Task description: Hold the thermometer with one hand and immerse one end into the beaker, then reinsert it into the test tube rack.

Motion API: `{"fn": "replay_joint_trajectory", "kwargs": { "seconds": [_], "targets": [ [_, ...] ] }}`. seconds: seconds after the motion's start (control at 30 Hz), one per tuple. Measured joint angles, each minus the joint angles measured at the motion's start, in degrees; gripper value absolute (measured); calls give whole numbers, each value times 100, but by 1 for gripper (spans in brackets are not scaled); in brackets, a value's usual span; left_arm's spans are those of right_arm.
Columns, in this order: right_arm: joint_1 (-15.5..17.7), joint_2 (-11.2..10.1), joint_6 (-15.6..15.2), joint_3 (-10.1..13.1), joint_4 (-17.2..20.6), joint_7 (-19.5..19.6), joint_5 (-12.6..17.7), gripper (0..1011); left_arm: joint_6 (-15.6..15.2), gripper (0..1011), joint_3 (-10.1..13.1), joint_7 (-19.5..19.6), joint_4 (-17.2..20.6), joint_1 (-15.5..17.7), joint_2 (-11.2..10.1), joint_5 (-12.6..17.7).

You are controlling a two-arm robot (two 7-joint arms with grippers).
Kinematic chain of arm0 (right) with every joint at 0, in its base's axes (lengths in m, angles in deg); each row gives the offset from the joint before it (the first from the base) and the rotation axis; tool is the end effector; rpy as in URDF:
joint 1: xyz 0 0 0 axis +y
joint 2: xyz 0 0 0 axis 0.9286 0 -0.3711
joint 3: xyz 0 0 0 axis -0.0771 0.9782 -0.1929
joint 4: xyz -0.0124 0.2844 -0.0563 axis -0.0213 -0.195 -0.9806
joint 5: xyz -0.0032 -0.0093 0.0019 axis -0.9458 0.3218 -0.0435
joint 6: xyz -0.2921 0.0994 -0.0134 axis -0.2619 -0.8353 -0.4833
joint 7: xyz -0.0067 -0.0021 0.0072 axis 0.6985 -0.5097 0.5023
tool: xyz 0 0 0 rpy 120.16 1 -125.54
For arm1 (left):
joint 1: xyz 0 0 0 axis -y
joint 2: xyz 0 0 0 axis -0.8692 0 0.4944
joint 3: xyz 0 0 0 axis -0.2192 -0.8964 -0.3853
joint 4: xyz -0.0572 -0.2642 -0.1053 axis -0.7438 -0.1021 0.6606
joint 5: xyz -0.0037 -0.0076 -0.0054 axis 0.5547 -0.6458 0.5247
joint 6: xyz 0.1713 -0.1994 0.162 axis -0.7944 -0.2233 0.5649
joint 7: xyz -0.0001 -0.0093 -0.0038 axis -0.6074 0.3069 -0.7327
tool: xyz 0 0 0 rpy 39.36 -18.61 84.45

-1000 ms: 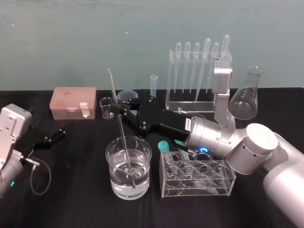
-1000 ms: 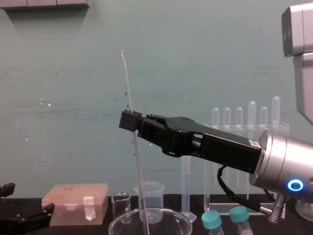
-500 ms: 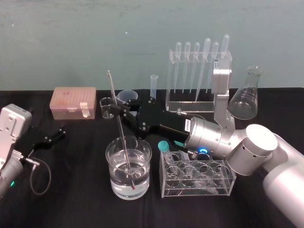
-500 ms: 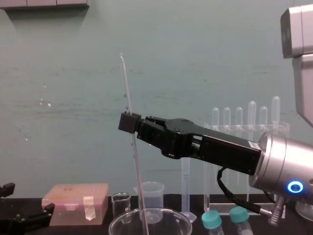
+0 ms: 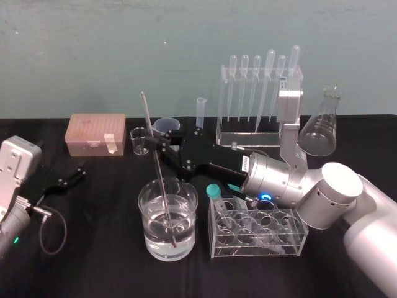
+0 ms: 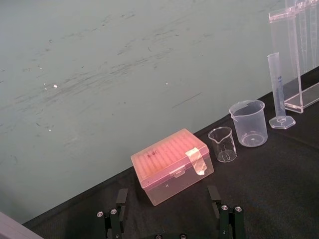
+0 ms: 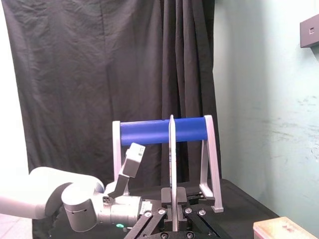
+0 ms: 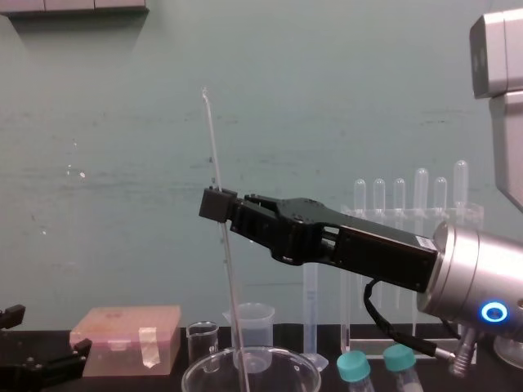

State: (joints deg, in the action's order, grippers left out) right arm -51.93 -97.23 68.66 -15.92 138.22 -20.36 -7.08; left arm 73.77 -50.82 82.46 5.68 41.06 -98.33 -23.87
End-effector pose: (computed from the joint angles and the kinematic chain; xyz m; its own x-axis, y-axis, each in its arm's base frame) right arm 0.4363 0.0397 -0.2513 0.9741 -0.2261 0.0058 0.2177 0.9442 0.2471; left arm 0.3581 0.0827 -0.3022 0.2923 0.8803 0.3736 -0.9552 0.2874 0.0703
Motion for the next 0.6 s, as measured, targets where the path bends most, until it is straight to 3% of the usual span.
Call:
{"fn": "replay_joint_trajectory", "kwargs": {
  "seconds": [0.6],
  "targets": [
    [-10, -6, 14, 11, -17, -20, 10, 55, 0, 1008, 0, 0, 0, 0, 0, 0]
  ]
}}
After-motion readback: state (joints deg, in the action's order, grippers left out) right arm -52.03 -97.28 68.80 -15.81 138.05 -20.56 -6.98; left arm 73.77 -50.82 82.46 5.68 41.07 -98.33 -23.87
